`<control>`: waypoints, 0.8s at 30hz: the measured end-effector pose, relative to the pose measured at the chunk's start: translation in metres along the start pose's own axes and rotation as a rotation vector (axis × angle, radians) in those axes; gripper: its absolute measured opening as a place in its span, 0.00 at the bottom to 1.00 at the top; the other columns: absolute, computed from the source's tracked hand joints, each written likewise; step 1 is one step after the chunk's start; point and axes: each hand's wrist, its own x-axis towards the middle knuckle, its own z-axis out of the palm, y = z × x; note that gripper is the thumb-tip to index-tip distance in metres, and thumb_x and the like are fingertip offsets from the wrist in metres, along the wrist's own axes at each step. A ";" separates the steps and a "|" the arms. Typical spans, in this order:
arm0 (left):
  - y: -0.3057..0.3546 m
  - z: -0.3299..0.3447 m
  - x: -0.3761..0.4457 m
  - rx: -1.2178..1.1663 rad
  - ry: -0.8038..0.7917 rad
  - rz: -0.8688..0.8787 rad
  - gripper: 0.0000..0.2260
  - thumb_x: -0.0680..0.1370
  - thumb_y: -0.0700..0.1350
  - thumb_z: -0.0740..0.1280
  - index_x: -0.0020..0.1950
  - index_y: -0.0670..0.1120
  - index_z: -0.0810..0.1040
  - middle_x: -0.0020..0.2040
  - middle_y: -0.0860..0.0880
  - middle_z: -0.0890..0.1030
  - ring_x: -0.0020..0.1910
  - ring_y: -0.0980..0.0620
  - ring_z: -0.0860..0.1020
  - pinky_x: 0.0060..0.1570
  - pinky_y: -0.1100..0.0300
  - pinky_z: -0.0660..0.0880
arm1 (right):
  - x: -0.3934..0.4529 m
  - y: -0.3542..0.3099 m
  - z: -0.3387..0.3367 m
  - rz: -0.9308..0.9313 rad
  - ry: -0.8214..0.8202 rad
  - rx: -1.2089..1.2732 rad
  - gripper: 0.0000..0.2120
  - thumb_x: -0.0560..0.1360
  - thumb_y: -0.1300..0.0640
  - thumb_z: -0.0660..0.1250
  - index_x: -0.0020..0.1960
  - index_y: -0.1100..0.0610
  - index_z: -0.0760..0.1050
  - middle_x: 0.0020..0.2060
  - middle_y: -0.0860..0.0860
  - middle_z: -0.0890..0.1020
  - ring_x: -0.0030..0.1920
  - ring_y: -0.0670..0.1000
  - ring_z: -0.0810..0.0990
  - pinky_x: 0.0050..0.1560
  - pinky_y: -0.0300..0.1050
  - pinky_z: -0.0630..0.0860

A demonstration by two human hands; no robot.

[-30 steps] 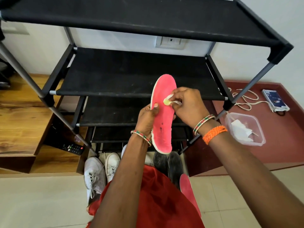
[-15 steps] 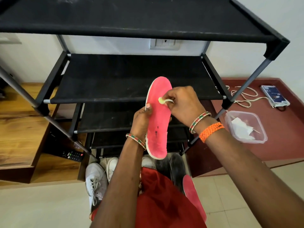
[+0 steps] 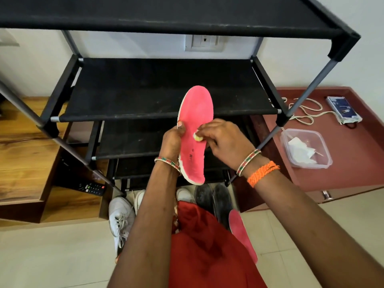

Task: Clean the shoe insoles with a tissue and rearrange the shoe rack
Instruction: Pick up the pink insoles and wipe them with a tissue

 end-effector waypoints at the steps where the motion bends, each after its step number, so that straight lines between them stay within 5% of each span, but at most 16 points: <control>1: 0.001 -0.001 0.000 0.004 0.001 0.002 0.15 0.81 0.49 0.57 0.51 0.39 0.75 0.52 0.36 0.77 0.48 0.40 0.76 0.59 0.40 0.71 | -0.004 -0.001 0.004 -0.013 0.015 -0.011 0.15 0.66 0.74 0.66 0.48 0.63 0.82 0.46 0.55 0.84 0.51 0.56 0.81 0.51 0.54 0.79; 6: 0.002 -0.005 -0.002 0.024 0.053 -0.039 0.15 0.80 0.51 0.59 0.51 0.40 0.77 0.59 0.35 0.77 0.58 0.35 0.76 0.61 0.38 0.71 | -0.032 -0.013 0.010 -0.127 0.072 0.045 0.18 0.63 0.74 0.60 0.45 0.62 0.83 0.44 0.55 0.85 0.47 0.55 0.82 0.48 0.48 0.80; 11: 0.004 0.001 -0.011 -0.133 -0.016 -0.157 0.18 0.81 0.51 0.56 0.63 0.38 0.69 0.59 0.34 0.75 0.47 0.36 0.77 0.33 0.48 0.80 | -0.052 -0.025 0.015 -0.331 -0.017 -0.001 0.17 0.68 0.66 0.55 0.45 0.62 0.83 0.44 0.54 0.84 0.46 0.56 0.83 0.41 0.47 0.81; 15: 0.006 0.000 -0.010 -0.038 -0.003 -0.122 0.18 0.82 0.50 0.54 0.58 0.37 0.73 0.50 0.37 0.79 0.44 0.41 0.78 0.45 0.51 0.77 | -0.034 -0.007 0.007 -0.428 -0.030 -0.193 0.18 0.70 0.66 0.54 0.49 0.61 0.82 0.46 0.53 0.84 0.48 0.57 0.82 0.40 0.49 0.81; 17: 0.006 0.001 -0.008 -0.008 -0.024 -0.085 0.15 0.82 0.48 0.54 0.50 0.39 0.75 0.43 0.41 0.78 0.40 0.44 0.78 0.40 0.53 0.77 | -0.016 0.004 0.004 -0.392 -0.012 -0.287 0.16 0.68 0.67 0.56 0.47 0.61 0.81 0.45 0.54 0.84 0.47 0.57 0.82 0.36 0.48 0.81; 21: 0.009 0.001 -0.016 -0.019 -0.133 -0.074 0.13 0.82 0.47 0.54 0.52 0.40 0.73 0.44 0.38 0.79 0.31 0.43 0.81 0.27 0.55 0.78 | 0.021 0.025 0.000 -0.245 -0.011 -0.356 0.13 0.61 0.73 0.72 0.44 0.63 0.81 0.44 0.57 0.83 0.45 0.59 0.81 0.31 0.50 0.80; 24: 0.008 -0.002 -0.016 -0.046 -0.187 -0.040 0.14 0.82 0.47 0.54 0.54 0.40 0.73 0.43 0.38 0.81 0.32 0.44 0.82 0.31 0.53 0.80 | 0.045 0.021 -0.009 -0.112 -0.019 -0.413 0.11 0.69 0.70 0.66 0.50 0.62 0.80 0.50 0.56 0.81 0.52 0.59 0.78 0.37 0.49 0.80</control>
